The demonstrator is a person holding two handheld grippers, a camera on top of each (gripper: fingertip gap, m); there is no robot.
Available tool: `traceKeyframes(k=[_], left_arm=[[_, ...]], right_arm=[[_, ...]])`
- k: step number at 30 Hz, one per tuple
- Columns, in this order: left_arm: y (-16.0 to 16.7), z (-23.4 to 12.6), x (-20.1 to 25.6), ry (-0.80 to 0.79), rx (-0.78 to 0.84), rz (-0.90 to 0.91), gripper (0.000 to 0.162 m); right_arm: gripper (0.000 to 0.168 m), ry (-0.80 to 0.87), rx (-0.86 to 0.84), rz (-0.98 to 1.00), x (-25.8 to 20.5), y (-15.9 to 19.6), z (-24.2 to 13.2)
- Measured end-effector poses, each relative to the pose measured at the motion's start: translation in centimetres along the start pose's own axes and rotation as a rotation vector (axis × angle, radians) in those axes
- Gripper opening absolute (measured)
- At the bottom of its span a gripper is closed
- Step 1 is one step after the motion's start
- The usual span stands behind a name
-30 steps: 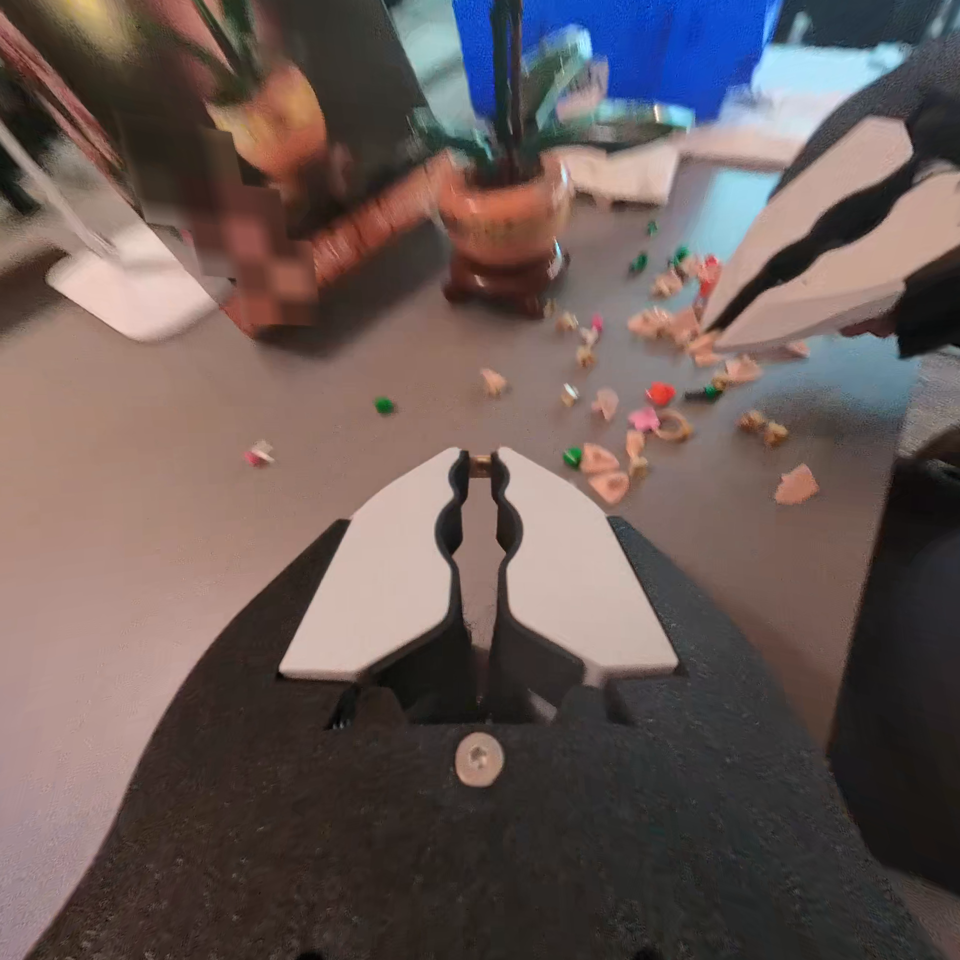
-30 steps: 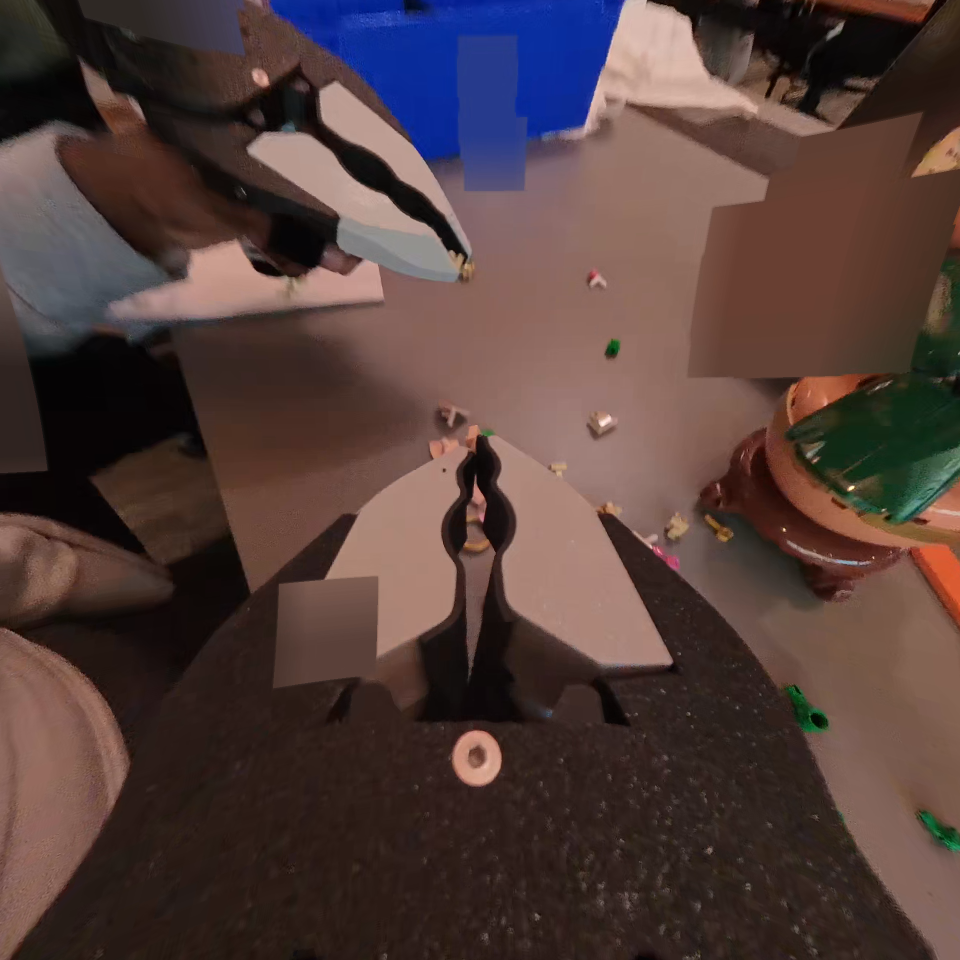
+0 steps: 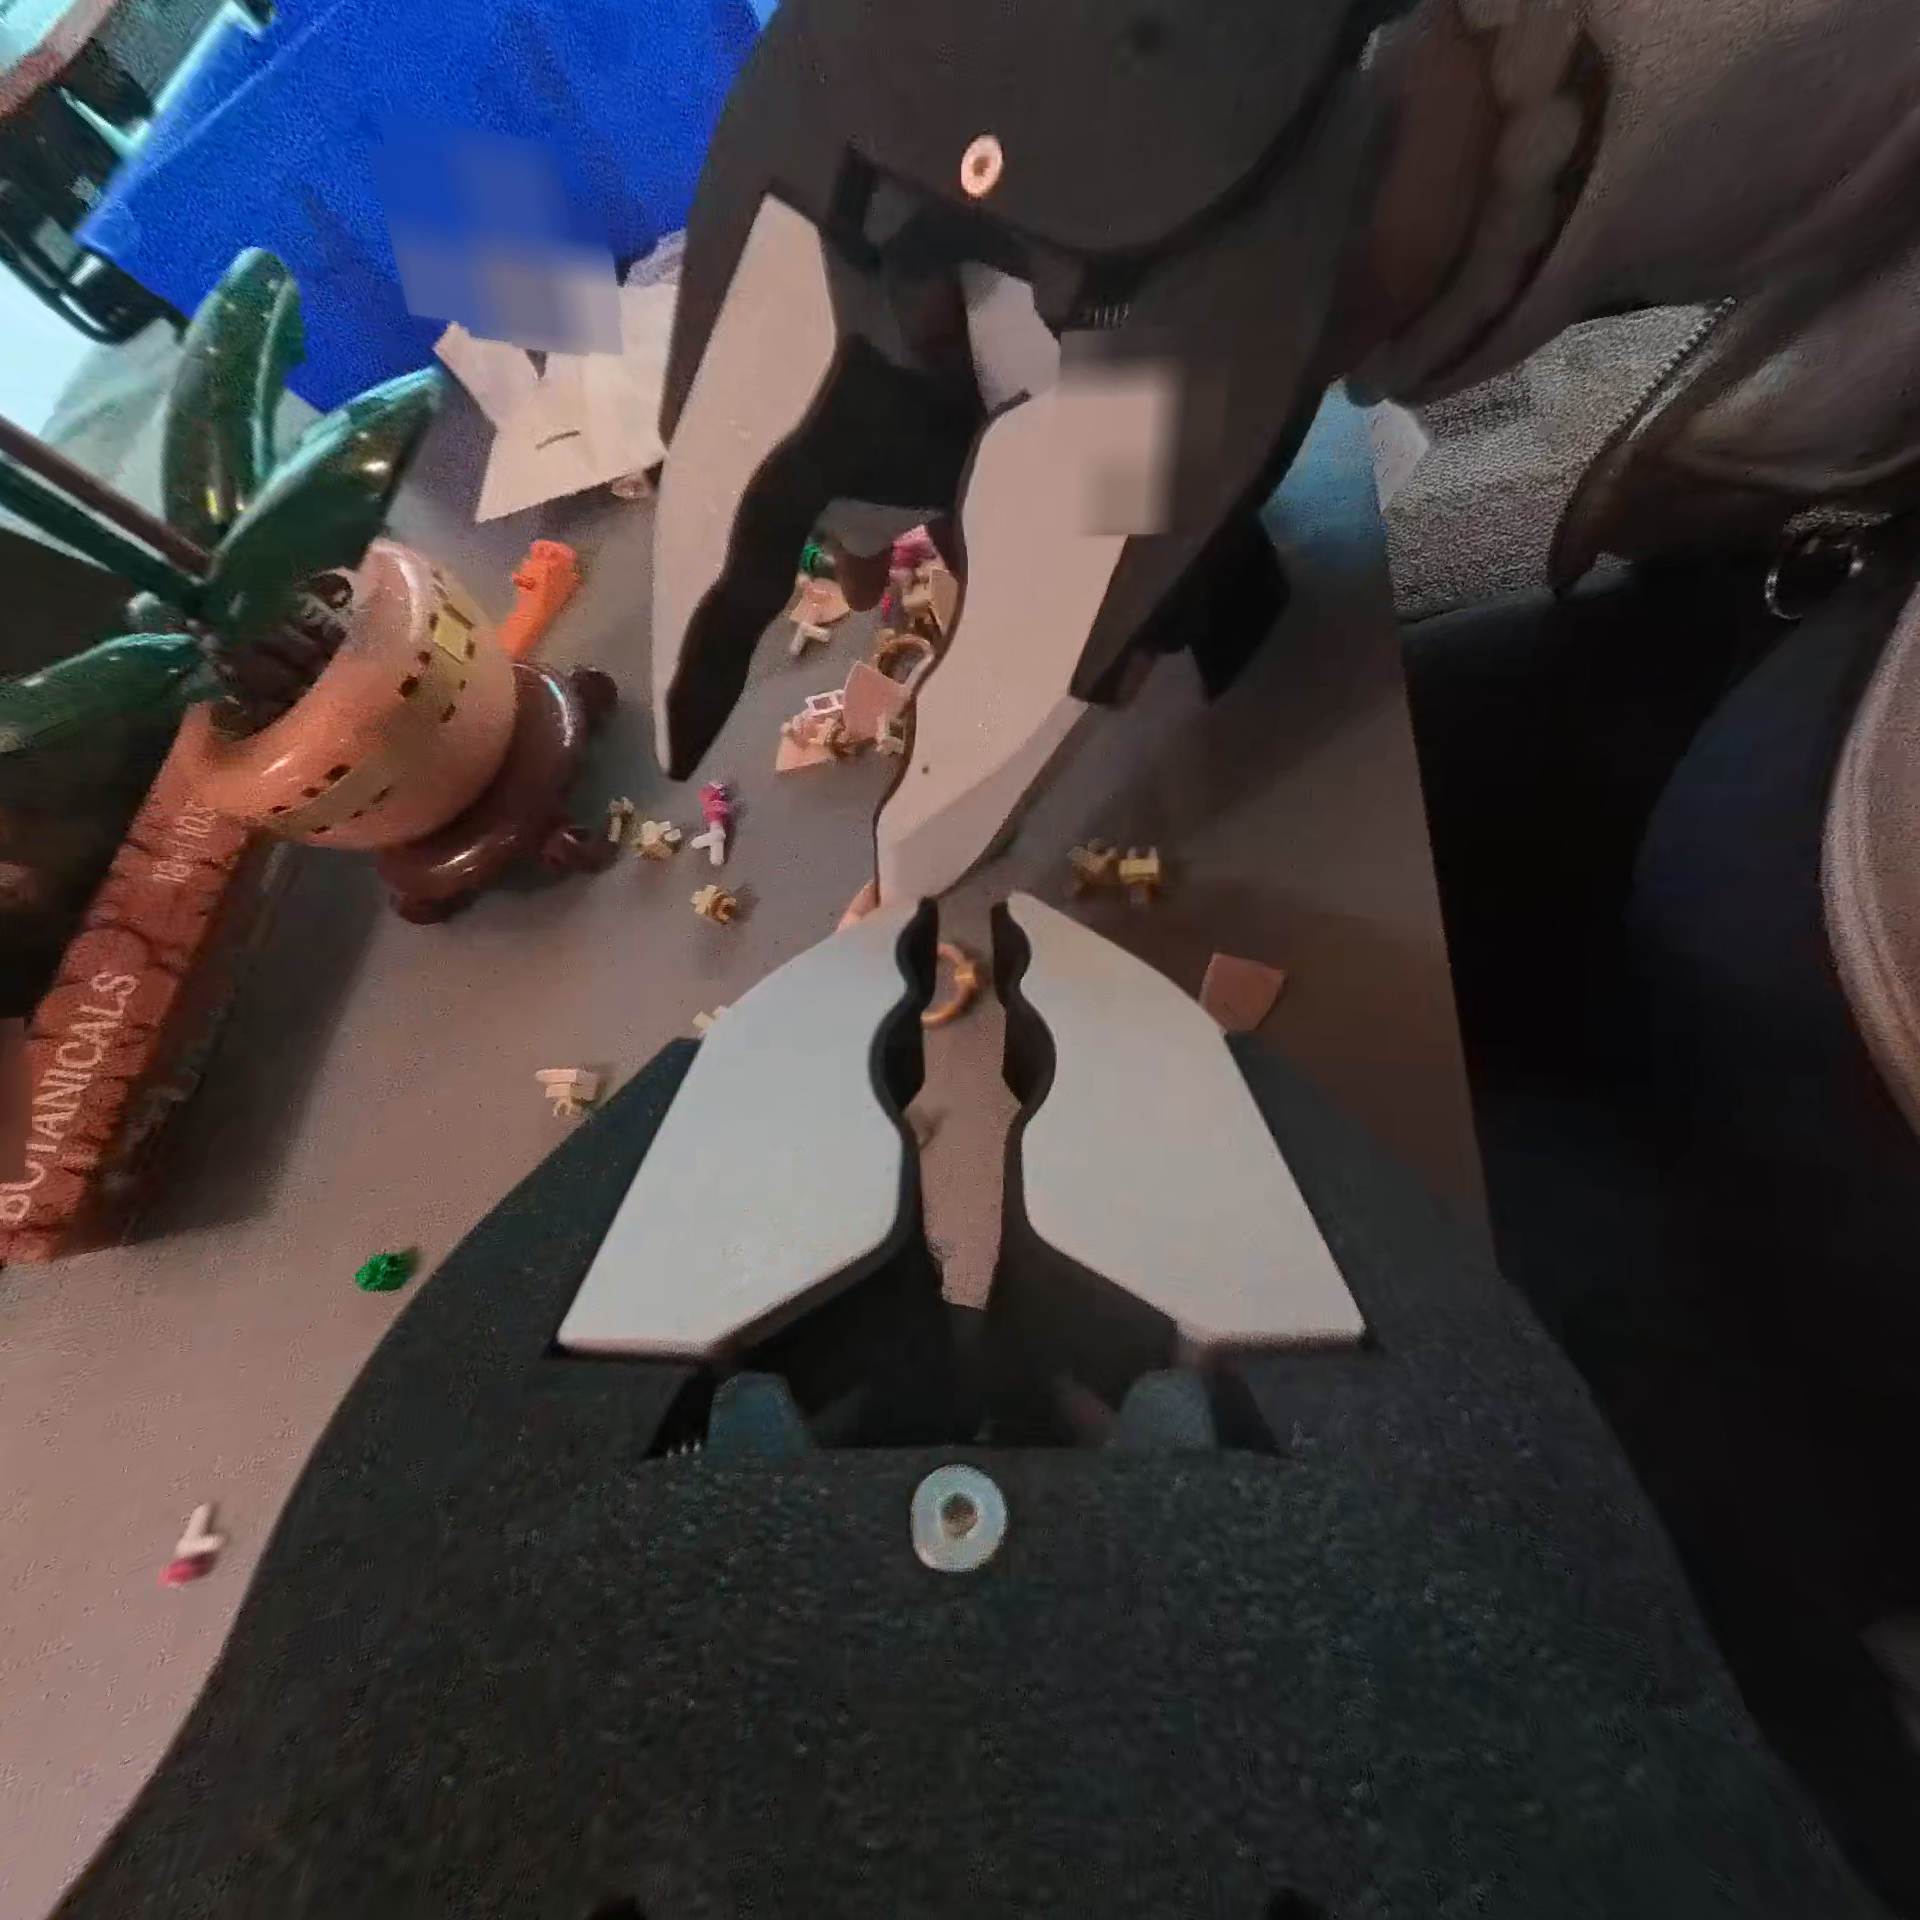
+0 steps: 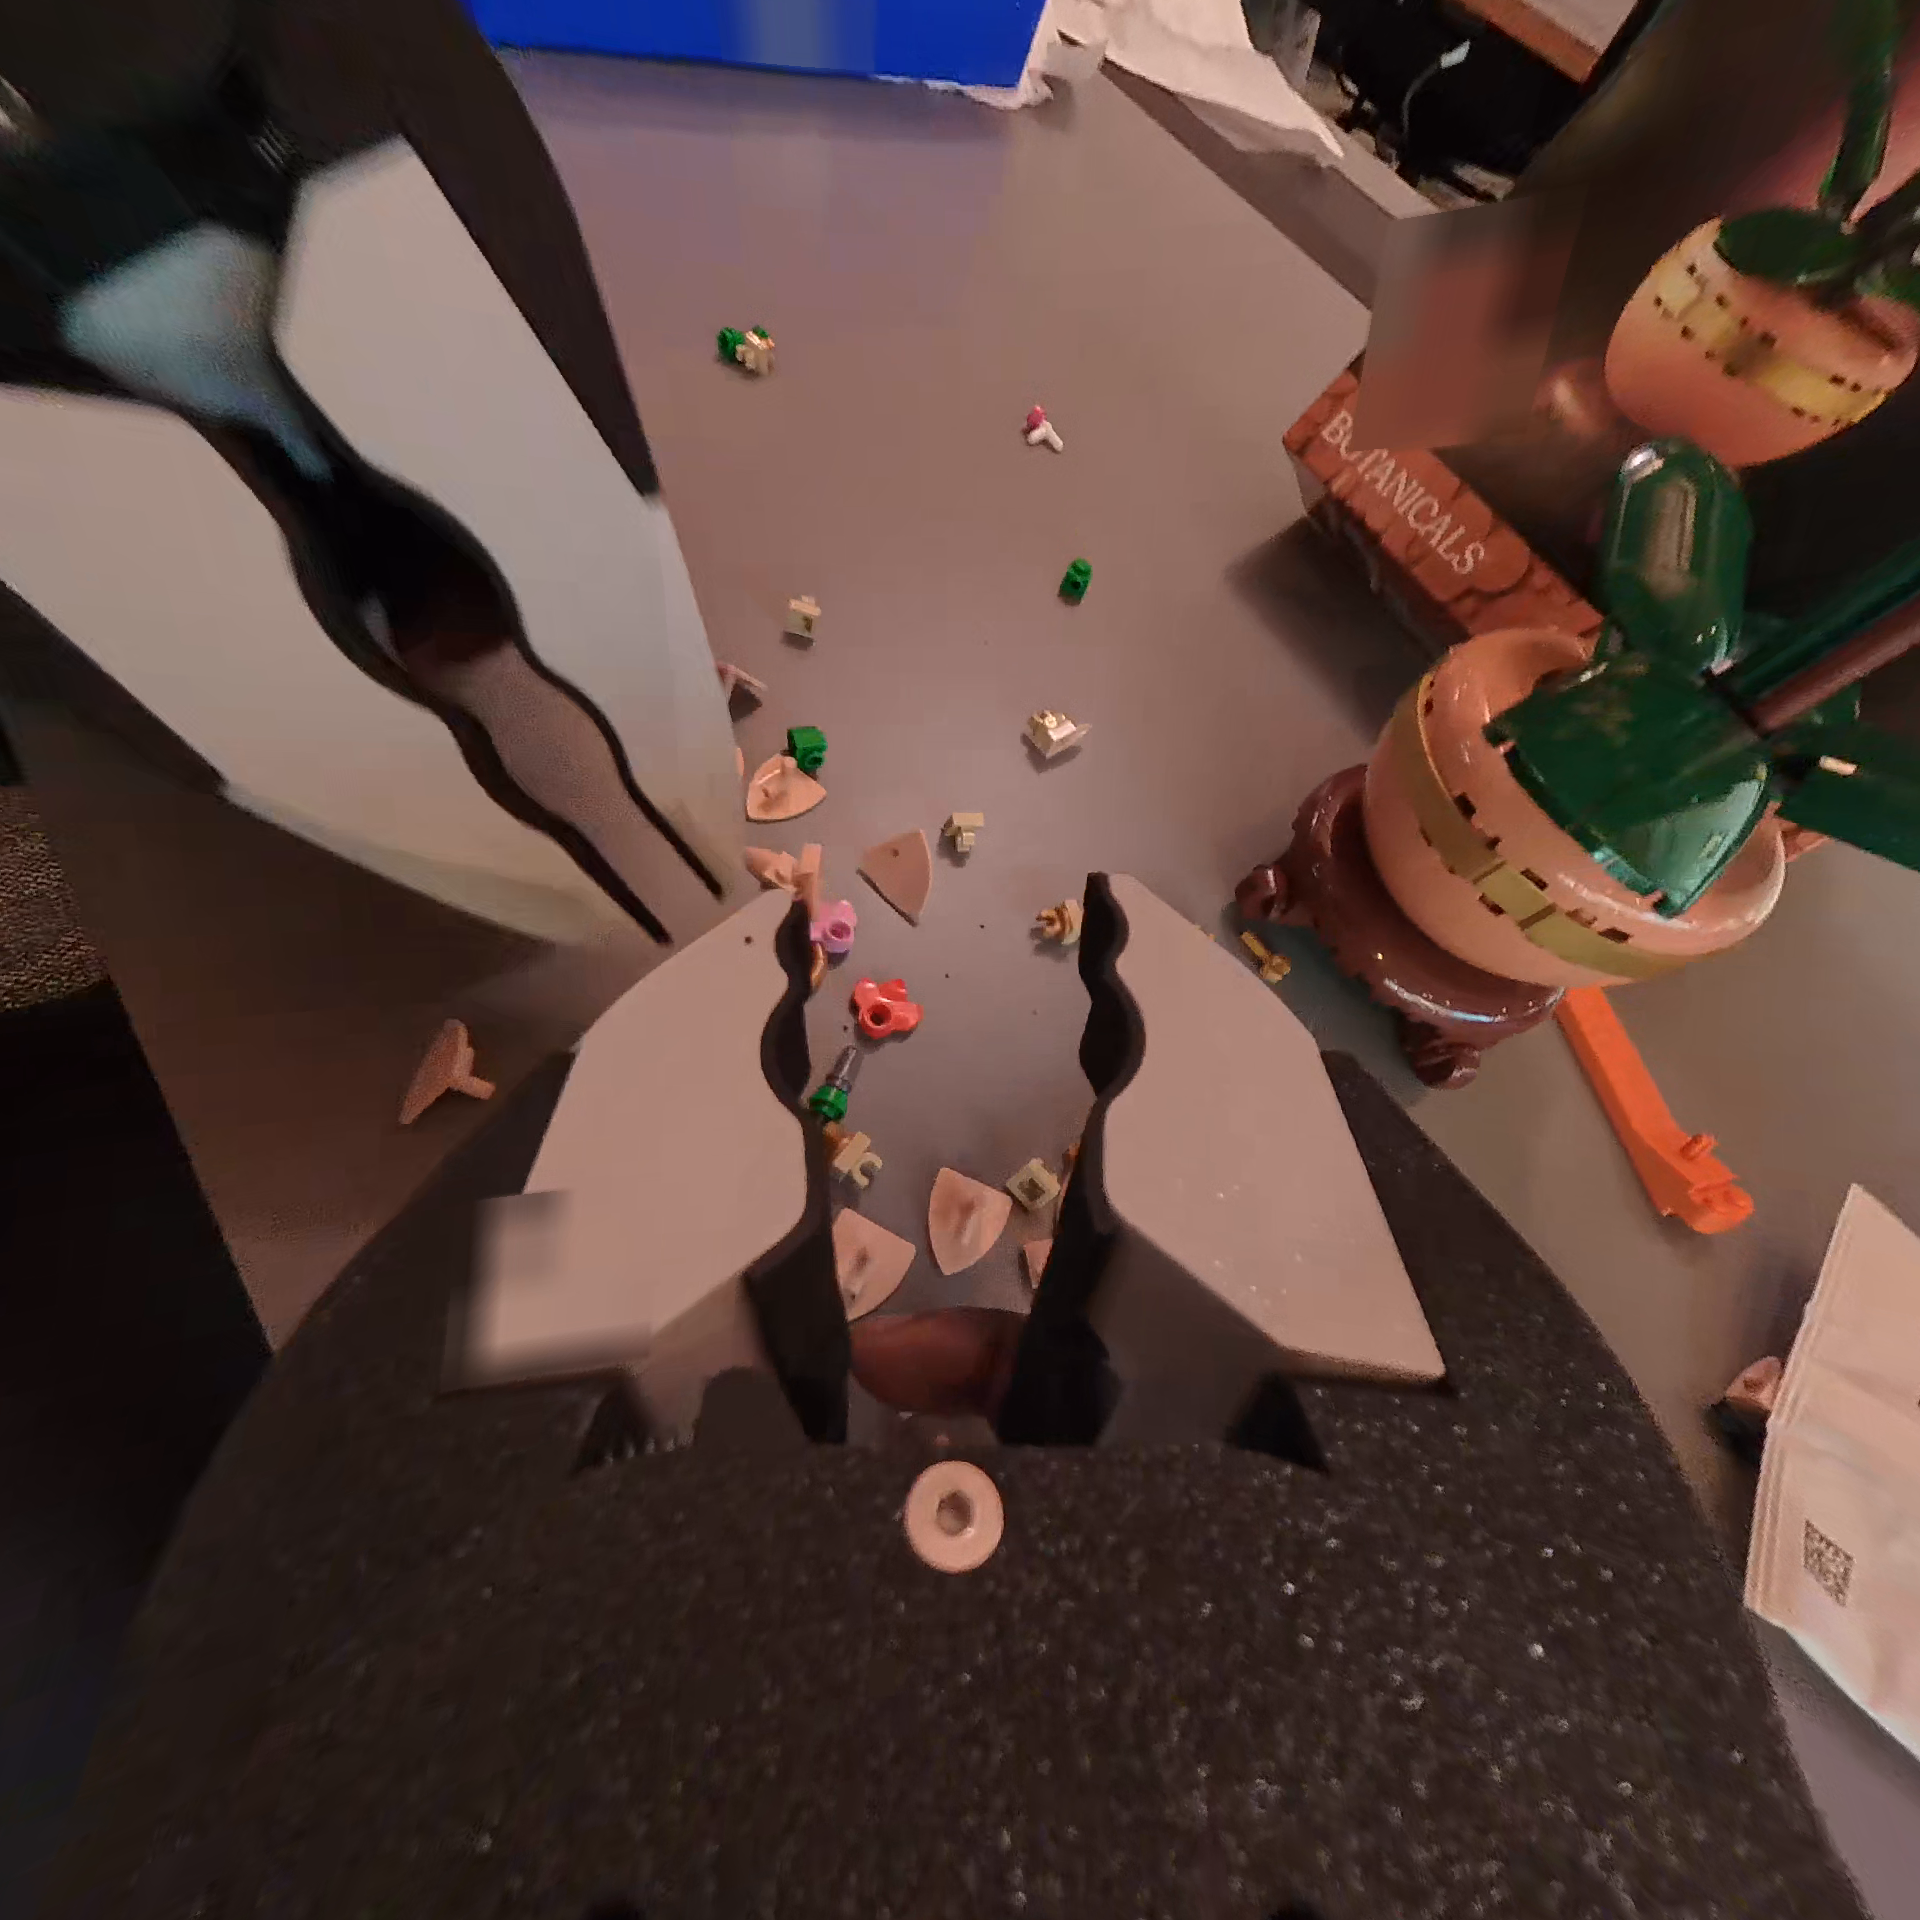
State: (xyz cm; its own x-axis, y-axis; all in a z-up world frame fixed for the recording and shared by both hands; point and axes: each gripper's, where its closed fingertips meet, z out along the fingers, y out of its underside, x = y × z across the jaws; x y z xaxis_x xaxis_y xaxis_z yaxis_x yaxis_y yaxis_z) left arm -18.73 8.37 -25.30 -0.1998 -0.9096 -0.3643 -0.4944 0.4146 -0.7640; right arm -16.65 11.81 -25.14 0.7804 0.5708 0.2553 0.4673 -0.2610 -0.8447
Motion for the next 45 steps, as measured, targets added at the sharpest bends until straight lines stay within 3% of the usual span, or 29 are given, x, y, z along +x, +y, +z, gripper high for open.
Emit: traceKeyframes(k=[5,9,11,13,16,18,19,22,27,31,34,37,41,45], left_arm=[[2.1,1.3,-1.3,-0.057,-0.125,-0.062,0.009],[0.5,-0.4,-3.1,-0.156,0.025,-0.161,0.017],[-1.2,-0.7,-2.1,-0.123,0.111,-0.109,0.022],[-1.8,0.1,-1.3,-0.115,0.091,-0.028,0.023],[-0.7,1.3,-2.4,-0.186,-0.029,0.015,0.017],[-1.1,0.8,-3.7,-0.253,0.037,-0.064,0.011],[-1.3,0.3,-4.5,-0.283,0.077,-0.132,0.01],[0.0,-1.4,-6.8,-0.382,0.073,-0.278,0.008],[2.5,-3.7,-7.4,-0.471,-0.058,-0.317,0.008],[4.6,-3.7,-7.4,-0.443,-0.157,-0.277,0.009],[5.3,-4.0,-8.3,-0.441,-0.187,-0.267,0.01],[4.9,-5.8,-10.1,-0.578,-0.119,-0.288,0.011],[5.0,-9.7,-11.7,-0.825,0.1,-0.459,0.011],[6.0,-12.7,-12.0,-0.988,0.301,-0.611,0.011]], right_arm=[[0.05,0.006,0.091,-0.058,0.1,-1.2,-1.0],[0.053,0.029,0.055,-0.039,1.5,0.3,-1.7],[0.054,0.02,0.084,-0.062,1.4,0.2,-1.8],[0.054,0.033,0.102,-0.116,1.2,-0.3,-1.6],[0.043,0.092,0.107,-0.13,2.2,-0.4,-2.0],[0.011,0.079,0.075,-0.069,2.8,0.8,-2.7],[0.006,0.056,0.051,-0.024,3.0,1.6,-3.0],[0.006,-0.021,-0.07,0.048,3.1,3.7,-3.4],[0.008,0.022,-0.183,0.131,6.0,6.1,-4.9],[0.013,-0.02,-0.134,0.064,4.3,3.6,-3.3],[0.024,-0.013,-0.205,-0.018,2.8,2.4,-0.4],[0.019,-0.002,-0.254,0.078,2.2,2.4,1.8],[0.021,0.041,-0.276,0.229,3.0,2.8,2.9],[0.02,0.07,-0.347,0.234,3.2,3.0,3.3]])
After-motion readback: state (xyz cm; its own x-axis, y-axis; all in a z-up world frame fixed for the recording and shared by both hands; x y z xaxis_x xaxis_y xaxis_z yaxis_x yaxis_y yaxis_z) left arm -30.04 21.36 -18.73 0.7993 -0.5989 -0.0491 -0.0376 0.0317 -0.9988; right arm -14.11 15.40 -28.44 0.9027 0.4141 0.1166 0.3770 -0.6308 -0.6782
